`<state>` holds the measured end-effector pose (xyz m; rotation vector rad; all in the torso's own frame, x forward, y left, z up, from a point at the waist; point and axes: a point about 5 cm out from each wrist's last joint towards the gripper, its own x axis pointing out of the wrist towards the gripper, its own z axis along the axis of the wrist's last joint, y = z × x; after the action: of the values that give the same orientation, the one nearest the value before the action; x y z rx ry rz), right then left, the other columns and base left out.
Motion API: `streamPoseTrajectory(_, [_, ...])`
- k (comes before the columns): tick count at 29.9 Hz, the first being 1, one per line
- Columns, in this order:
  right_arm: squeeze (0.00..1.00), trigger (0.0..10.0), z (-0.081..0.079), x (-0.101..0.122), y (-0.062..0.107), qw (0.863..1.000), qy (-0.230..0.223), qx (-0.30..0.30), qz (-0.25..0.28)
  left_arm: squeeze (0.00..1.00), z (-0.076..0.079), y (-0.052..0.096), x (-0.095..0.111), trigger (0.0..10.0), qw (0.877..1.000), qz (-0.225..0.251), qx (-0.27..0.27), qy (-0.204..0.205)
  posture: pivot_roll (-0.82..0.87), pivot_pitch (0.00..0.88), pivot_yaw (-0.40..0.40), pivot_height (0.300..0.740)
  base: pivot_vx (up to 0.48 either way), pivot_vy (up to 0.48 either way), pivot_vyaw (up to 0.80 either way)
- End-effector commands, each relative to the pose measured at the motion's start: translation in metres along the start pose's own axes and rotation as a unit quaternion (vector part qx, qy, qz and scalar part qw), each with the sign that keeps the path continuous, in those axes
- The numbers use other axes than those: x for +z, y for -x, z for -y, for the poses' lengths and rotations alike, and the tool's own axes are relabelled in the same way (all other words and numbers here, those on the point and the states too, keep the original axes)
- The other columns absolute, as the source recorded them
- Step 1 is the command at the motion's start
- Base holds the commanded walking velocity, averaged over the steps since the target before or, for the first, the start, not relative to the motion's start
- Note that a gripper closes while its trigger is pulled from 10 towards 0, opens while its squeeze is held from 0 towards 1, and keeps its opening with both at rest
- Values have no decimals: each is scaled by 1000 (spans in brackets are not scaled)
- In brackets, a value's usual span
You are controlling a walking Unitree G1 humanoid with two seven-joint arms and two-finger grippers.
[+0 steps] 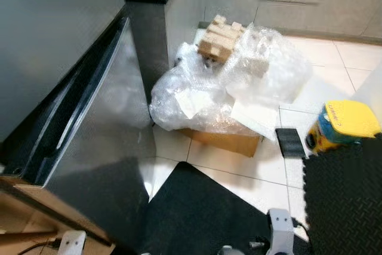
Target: Restocking fridge
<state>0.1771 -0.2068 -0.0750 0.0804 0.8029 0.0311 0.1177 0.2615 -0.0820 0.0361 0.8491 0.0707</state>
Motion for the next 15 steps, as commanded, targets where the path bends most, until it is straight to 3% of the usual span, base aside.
streamPoseTrajectory(1, [0, 10000, -3, -1, -1, 1000, 9, 1, 0, 0, 4, 5, -16, 10000, 1000, -27, -7, 3, -129, 126, 46, 725, 0, 0, 800])
streamPoseTrajectory(15, [0, 10000, -2, 2, -2, 999, 39, 3, 5, 0, 7, 3, -11, 10000, 999, -18, -23, 16, -127, 135, 42, 725, 0, 0, 800])
